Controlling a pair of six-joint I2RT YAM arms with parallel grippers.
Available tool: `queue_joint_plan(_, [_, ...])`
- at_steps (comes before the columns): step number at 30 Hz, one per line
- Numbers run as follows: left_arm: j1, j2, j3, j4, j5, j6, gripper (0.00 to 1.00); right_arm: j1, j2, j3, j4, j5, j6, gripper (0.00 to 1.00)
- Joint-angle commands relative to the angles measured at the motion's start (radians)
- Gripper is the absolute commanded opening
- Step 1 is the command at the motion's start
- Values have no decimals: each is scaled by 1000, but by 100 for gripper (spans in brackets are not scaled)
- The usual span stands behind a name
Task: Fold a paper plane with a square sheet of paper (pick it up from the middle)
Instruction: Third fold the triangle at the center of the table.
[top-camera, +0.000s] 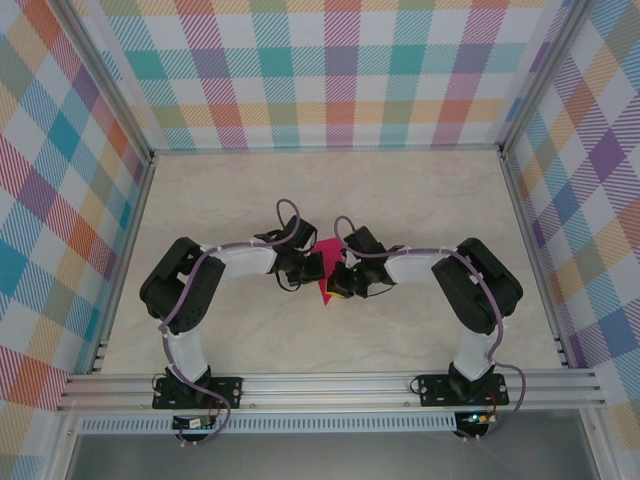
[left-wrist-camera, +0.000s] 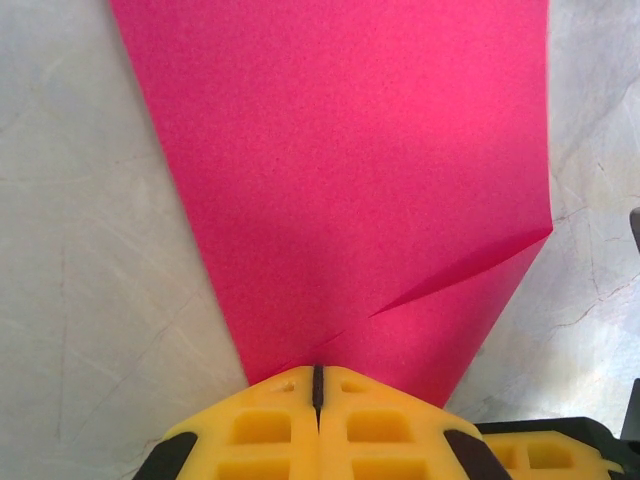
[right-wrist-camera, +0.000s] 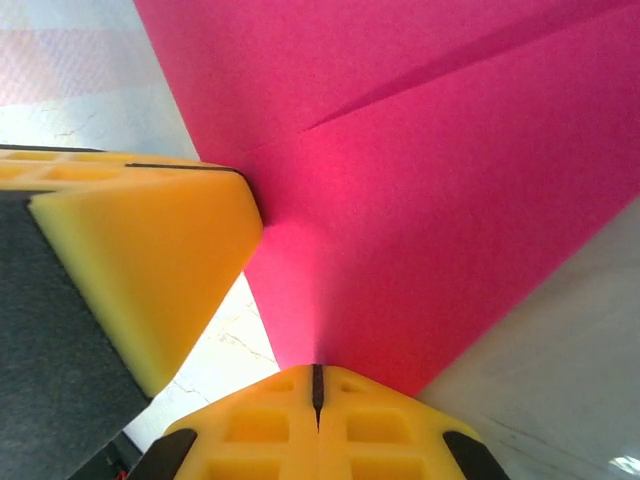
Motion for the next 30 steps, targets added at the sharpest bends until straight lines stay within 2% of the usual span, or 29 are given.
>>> queue_joint_plan(1, [-3,81,-55,-199,-152,7,0,-5,1,-8,-16,12,-9,0])
queue_joint_plan(7, [-3,76,-37,-206,-151,36,0,-47,-57,43,-57,50,-26,0])
queue_joint_plan(17, [-3,71,6,-209,-137,121,0,-98,61,128,-94,67,-75,0])
queue_joint_plan(24, [-1,62,57,-236,-161,232,0,-109,53,59,-76,57,-34,0])
queue_joint_plan(30, [6,33,98,-211,-110,266,0,-95,-17,-23,-57,71,74,0])
